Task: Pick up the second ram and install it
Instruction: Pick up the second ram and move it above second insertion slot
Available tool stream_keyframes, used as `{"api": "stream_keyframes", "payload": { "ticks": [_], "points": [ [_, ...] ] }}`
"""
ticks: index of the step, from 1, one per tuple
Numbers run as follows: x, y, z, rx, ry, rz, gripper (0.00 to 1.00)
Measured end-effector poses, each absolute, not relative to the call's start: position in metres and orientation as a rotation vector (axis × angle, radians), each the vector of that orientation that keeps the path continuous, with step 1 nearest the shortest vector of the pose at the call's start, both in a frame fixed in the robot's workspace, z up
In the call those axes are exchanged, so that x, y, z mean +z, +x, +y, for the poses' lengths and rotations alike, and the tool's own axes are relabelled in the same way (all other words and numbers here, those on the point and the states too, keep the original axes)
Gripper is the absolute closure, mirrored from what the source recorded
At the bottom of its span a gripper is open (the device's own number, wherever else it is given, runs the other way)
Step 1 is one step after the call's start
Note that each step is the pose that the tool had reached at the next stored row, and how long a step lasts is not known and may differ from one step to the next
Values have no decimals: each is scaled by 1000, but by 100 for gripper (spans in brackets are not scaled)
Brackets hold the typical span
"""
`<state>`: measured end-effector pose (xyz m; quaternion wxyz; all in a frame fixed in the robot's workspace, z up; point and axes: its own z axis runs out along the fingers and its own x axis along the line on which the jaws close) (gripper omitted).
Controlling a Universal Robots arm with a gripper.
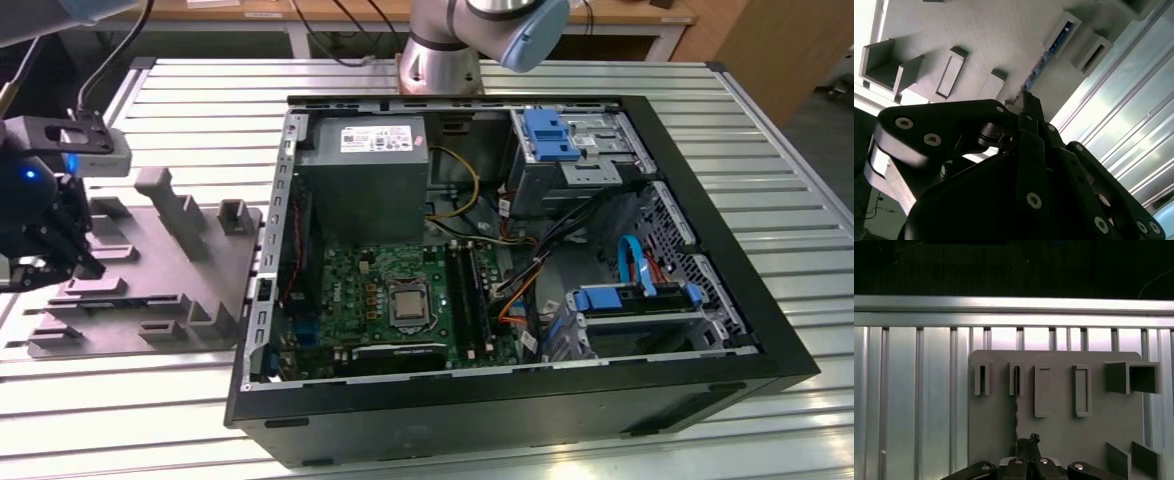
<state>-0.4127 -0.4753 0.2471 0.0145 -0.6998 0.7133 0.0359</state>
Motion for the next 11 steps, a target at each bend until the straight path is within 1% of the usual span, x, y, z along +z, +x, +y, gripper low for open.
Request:
{"api": "stream_keyframes", "payload": {
  "ticks": [11],
  "points": [
    [230,-413,-479,112,-2188,2211,90]
  ]
}}
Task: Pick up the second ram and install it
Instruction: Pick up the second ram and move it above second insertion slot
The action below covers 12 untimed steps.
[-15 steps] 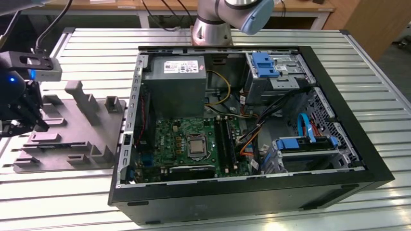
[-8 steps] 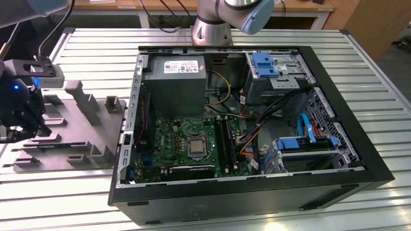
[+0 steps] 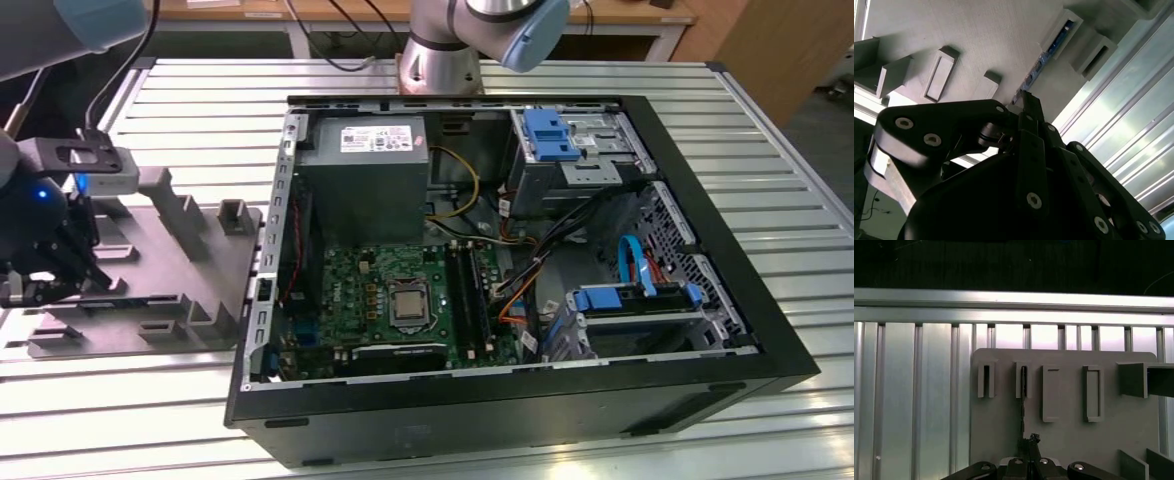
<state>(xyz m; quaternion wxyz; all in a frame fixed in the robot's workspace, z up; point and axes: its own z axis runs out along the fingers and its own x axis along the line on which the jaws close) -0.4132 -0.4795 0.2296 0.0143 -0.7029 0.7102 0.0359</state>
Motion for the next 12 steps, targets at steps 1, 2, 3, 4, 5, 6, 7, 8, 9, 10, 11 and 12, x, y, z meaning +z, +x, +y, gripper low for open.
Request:
{"api": "stream_keyframes", "payload": {
  "ticks": [1,2,3,4,5,6,7,8,9,10,11,12],
  "points": [
    [228,-413,-479,111,-2189,2211,90],
    [227,-414,-479,111,-2189,2212,90],
    [226,-414,-479,110,-2189,2212,90],
    [225,-414,-479,110,-2189,2212,90],
    [224,-414,-479,109,-2189,2212,90],
    [223,-414,-479,109,-2190,2213,90],
    [221,-414,-479,108,-2190,2213,90],
    [221,-414,-479,107,-2190,2213,90],
    [221,-414,-479,107,-2191,2214,90],
    [221,-414,-480,106,-2191,2214,90],
    [221,-414,-479,106,-2191,2214,90],
    [220,-414,-479,106,-2191,2214,90]
  ]
}}
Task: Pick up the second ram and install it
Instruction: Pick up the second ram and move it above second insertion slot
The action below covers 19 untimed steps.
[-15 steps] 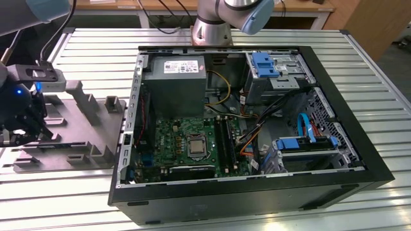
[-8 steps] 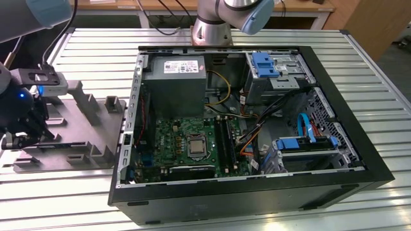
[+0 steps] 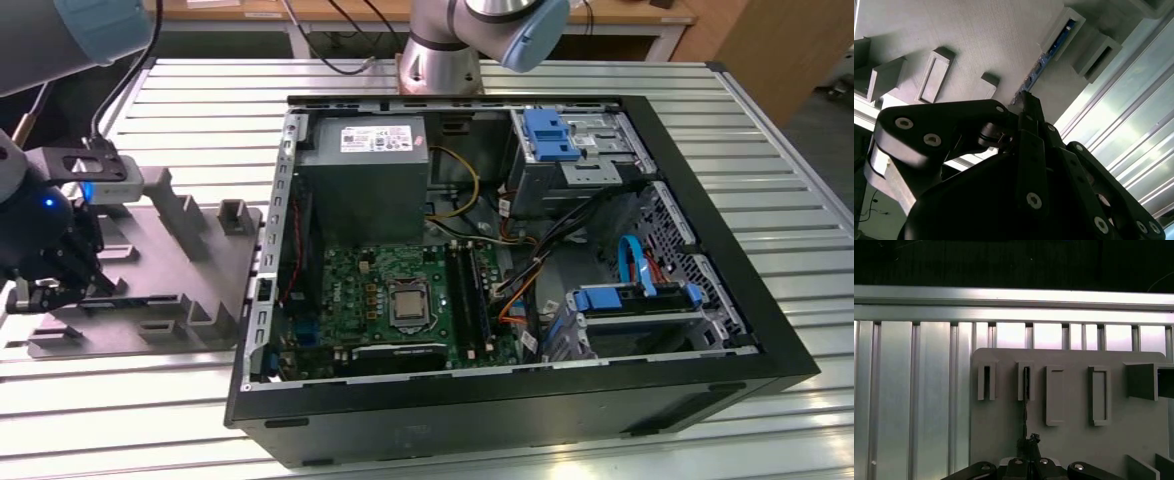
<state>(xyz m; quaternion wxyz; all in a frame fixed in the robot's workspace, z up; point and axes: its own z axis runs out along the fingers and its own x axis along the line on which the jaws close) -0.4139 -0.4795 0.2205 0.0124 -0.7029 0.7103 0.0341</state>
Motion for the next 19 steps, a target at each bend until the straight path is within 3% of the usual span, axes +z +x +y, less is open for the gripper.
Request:
{"api": "stream_keyframes", "payload": {
  "ticks": [16,19],
  "points": [
    [216,-414,-479,105,-2212,2197,89],
    [216,-414,-479,105,-2212,2197,71]
  ]
}}
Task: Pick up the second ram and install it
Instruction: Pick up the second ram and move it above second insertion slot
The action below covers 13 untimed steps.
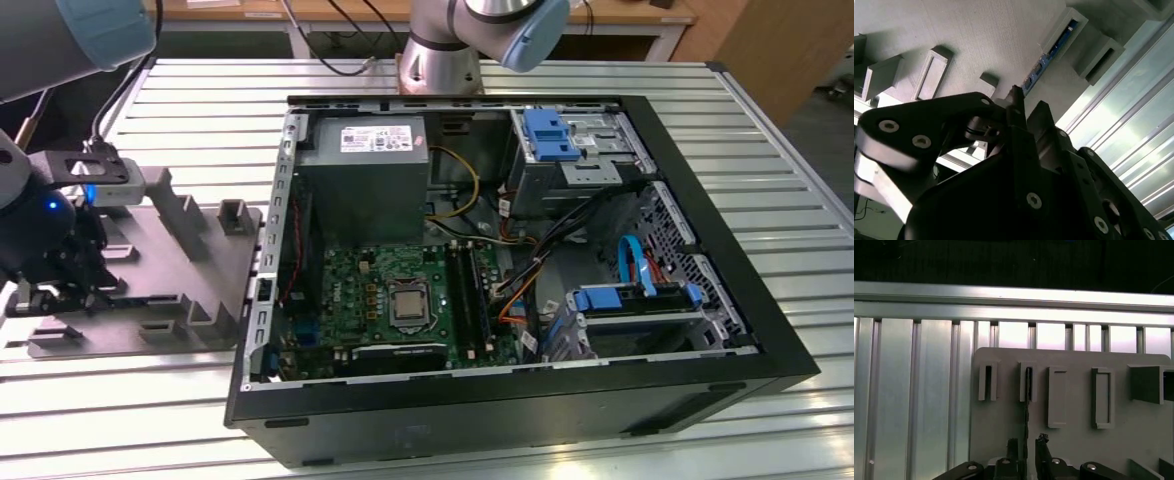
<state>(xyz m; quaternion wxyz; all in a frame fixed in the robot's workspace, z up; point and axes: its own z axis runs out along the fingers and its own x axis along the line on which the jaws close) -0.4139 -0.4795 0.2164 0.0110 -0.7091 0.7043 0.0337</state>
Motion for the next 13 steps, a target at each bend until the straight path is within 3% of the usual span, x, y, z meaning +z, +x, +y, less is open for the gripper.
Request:
{"api": "stream_keyframes", "payload": {
  "ticks": [1,2,13],
  "points": [
    [216,-414,-479,105,-2212,2197,71],
    [216,-414,-479,105,-2212,2197,64],
    [207,-414,-479,90,-2260,2166,64]
  ]
}}
